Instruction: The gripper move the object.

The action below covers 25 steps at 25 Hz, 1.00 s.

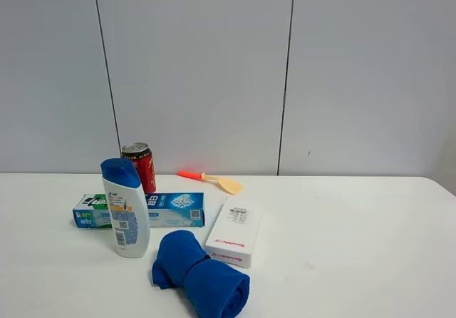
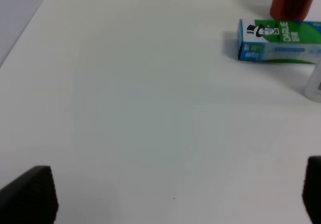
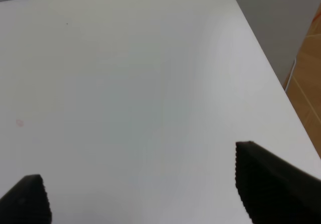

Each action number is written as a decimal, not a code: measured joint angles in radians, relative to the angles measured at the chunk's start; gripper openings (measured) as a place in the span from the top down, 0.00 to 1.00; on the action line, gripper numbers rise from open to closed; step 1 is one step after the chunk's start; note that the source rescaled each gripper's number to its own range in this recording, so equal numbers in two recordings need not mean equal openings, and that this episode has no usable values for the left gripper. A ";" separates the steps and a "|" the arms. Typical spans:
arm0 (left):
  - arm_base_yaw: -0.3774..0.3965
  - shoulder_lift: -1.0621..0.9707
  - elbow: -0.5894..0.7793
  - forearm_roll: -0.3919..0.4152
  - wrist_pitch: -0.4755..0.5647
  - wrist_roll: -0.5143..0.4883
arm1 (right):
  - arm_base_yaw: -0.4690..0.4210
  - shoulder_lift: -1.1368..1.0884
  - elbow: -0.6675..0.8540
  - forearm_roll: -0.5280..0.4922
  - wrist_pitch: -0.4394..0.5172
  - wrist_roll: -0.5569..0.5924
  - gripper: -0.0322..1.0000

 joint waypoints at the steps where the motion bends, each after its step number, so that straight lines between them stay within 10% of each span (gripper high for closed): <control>1: 0.000 0.000 0.000 0.000 0.000 0.000 | 0.000 0.000 0.000 -0.005 0.000 0.004 0.55; 25: 0.000 0.000 0.000 0.000 0.000 0.000 | 0.000 0.000 0.000 -0.021 0.000 0.036 0.55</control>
